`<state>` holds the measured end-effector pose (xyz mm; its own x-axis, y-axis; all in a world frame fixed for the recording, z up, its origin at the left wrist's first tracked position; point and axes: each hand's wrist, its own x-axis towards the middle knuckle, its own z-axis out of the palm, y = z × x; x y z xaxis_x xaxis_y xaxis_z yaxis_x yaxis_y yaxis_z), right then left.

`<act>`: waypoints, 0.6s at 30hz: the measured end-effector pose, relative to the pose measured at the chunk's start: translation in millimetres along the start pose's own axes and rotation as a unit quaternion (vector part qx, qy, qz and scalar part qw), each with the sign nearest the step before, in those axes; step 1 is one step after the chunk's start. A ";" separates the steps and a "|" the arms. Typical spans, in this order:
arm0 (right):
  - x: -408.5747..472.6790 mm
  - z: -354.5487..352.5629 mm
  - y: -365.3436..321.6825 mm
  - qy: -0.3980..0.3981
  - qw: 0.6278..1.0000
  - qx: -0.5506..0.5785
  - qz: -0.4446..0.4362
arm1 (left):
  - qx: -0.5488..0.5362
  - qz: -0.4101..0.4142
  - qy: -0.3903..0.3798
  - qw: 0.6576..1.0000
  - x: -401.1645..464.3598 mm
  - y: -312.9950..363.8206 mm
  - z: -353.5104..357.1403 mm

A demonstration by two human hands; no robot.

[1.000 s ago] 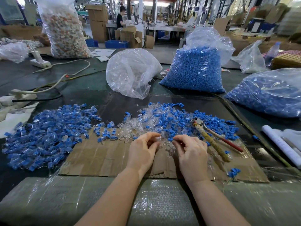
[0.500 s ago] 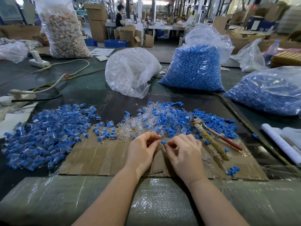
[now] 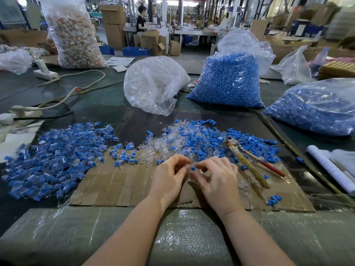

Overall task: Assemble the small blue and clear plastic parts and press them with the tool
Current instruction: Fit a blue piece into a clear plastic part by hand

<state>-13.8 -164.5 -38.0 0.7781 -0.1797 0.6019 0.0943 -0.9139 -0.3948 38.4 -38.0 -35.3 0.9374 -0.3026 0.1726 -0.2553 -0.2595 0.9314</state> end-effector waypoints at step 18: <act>1.2 -0.3 0.6 -0.015 0.999 0.018 -0.029 | 0.027 0.010 -0.003 1.000 0.9 1.6 -1.6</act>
<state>-13.0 -165.4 -37.3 0.7893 -0.1160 0.6030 0.1610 -0.9086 -0.3855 39.2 -37.2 -33.2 0.9302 -0.3145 0.1892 -0.2869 -0.3016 0.9093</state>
